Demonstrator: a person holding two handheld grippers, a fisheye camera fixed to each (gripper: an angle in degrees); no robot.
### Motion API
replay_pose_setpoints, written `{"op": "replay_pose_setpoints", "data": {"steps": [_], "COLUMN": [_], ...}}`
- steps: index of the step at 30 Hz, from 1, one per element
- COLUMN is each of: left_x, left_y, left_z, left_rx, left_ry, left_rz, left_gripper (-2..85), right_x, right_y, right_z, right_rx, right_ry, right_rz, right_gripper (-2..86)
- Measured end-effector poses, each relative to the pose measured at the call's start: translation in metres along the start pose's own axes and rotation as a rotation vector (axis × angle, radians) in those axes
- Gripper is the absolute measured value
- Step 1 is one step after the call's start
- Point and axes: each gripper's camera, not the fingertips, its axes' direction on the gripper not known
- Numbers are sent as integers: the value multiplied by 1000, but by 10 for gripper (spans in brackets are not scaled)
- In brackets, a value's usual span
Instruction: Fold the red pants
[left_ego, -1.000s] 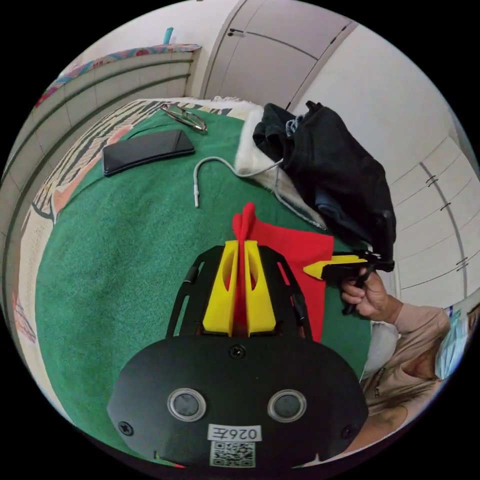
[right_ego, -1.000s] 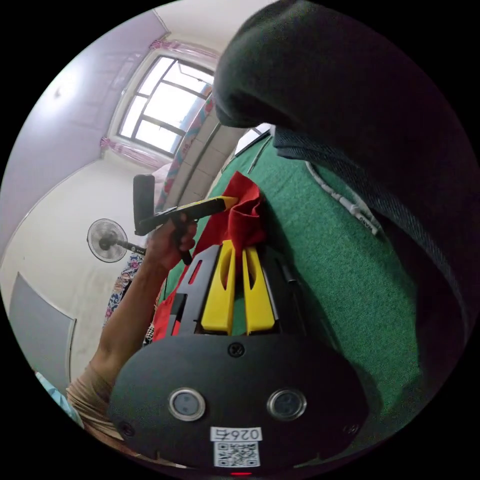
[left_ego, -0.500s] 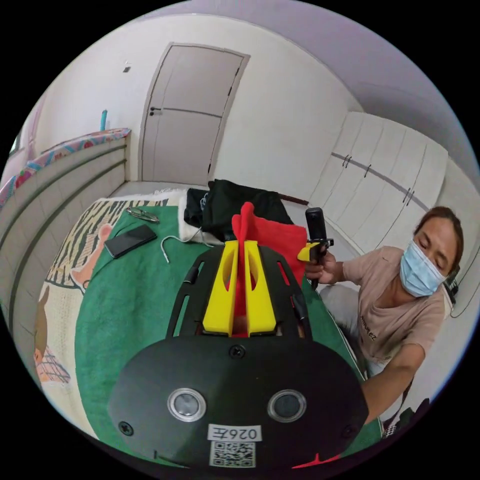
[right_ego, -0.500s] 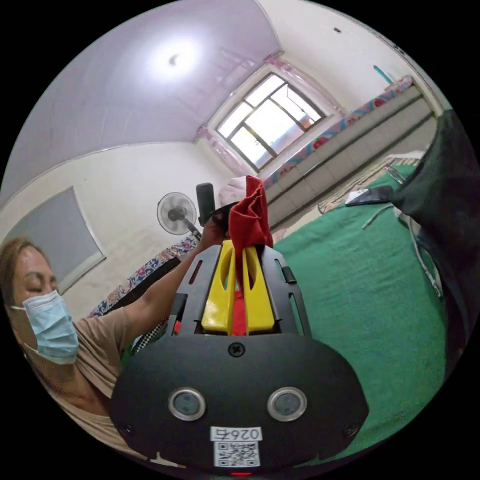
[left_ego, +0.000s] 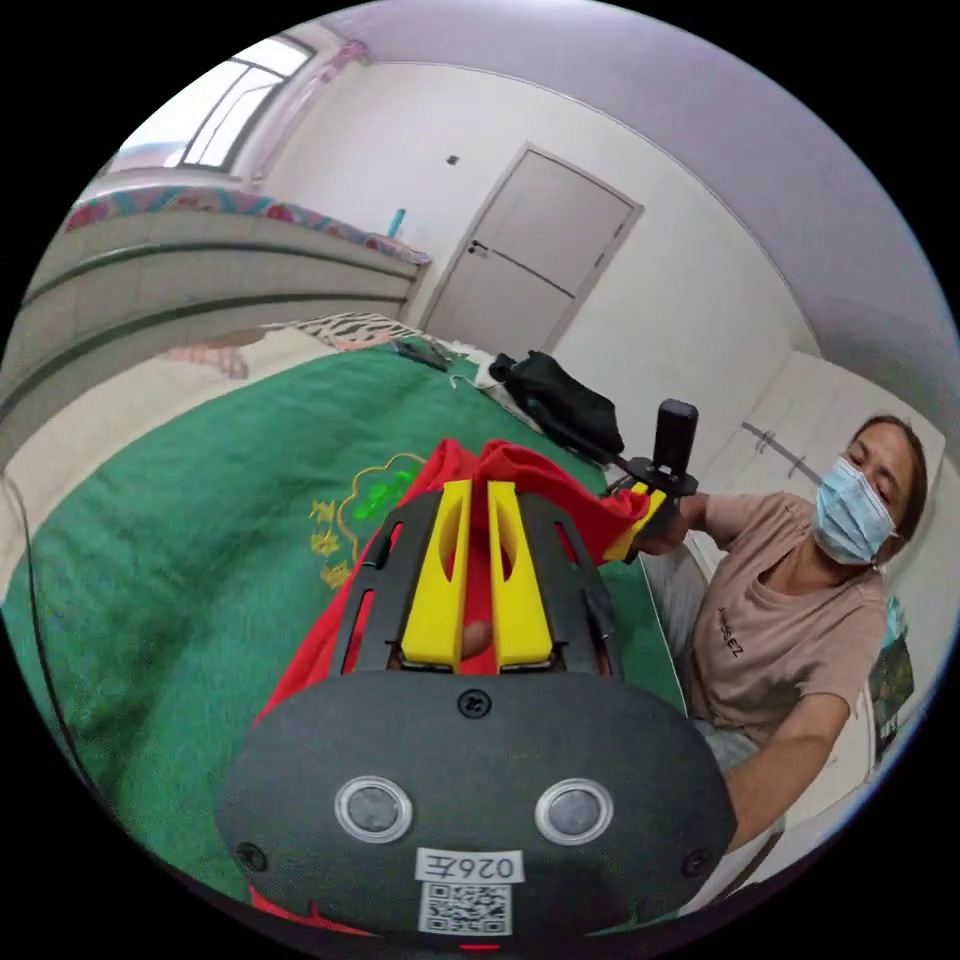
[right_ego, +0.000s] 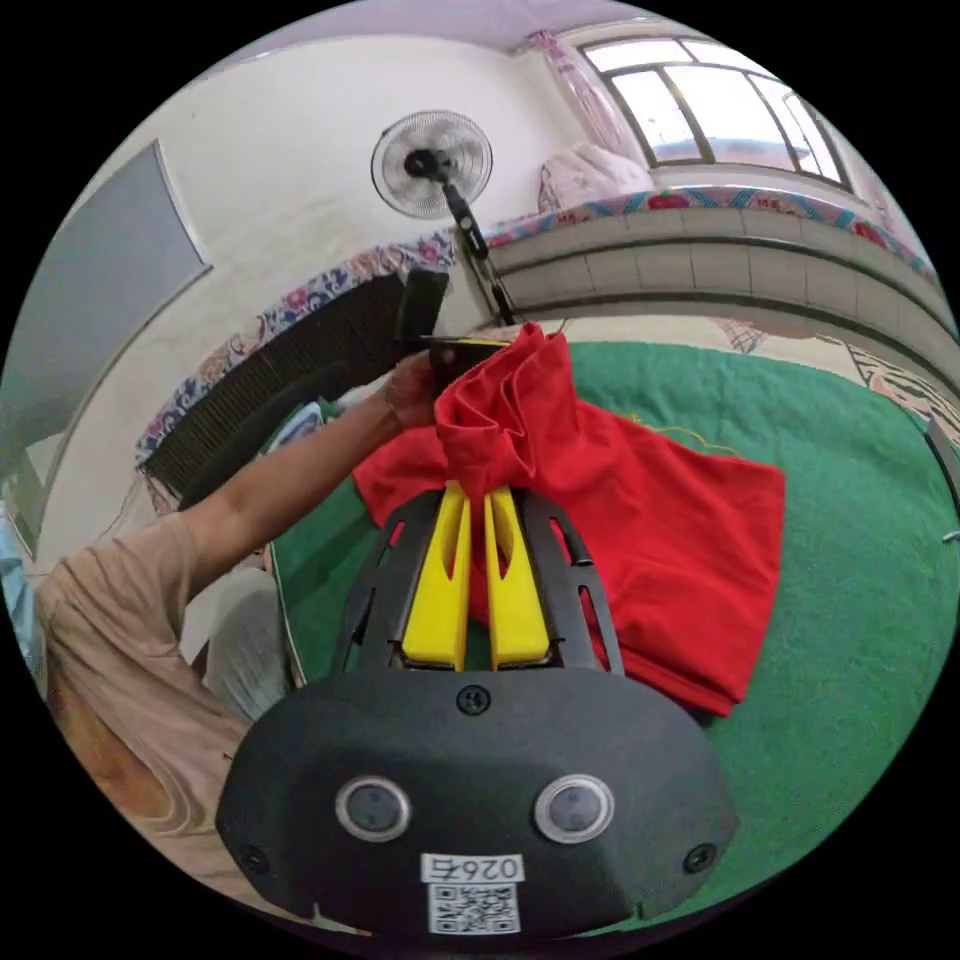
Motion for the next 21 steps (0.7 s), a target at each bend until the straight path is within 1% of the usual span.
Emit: {"op": "replay_pose_setpoints", "data": {"steps": [1,2,3,5,6,8,10,12,13,14,15,16,17,18,19,21], "left_x": [-7,-16,-19,-15,-7,10,34,60,64,67,61,55,55,53,52,70], "left_y": [8,22,33,41,43,37,28,16,13,10,12,15,16,11,9,1], "left_z": [-7,-22,-39,-59,-66,-64,-47,-4,9,40,74,92,95,85,81,59], "left_rx": [16,55,107,167,185,173,137,25,-22,-153,-350,-478,-448,-442,-454,-354], "left_ry": [-25,-59,-86,-134,-178,-196,-173,-175,-196,-270,-371,-423,-424,-391,-385,-437], "left_rz": [-41,-101,-144,-176,-201,-188,-117,-41,-32,-19,-30,-44,-51,-120,-142,-153], "left_gripper": [23,28,23,6,-2,-7,-9,-9,-9,-9,-9,-8,-8,-8,-9,-9], "right_x": [-4,-5,-7,-11,-14,-15,-8,3,12,17,25,31,35,40,40,43], "right_y": [-9,-13,-19,-25,-27,-28,-23,-16,-13,-12,-11,-12,-14,-17,-20,-20], "right_z": [30,43,60,65,59,45,26,22,29,36,52,56,53,47,36,11], "right_rx": [-105,-158,-230,-234,-212,-167,-82,-45,-72,-109,-221,-224,-223,-250,-237,-158], "right_ry": [-2,-22,-86,-156,-181,-200,-142,-40,27,63,123,84,62,28,36,102], "right_rz": [-9,-15,-3,24,25,38,77,134,161,162,140,123,154,189,169,188], "right_gripper": [9,22,48,78,76,68,50,38,25,19,6,-2,-4,-8,-10,-11]}}
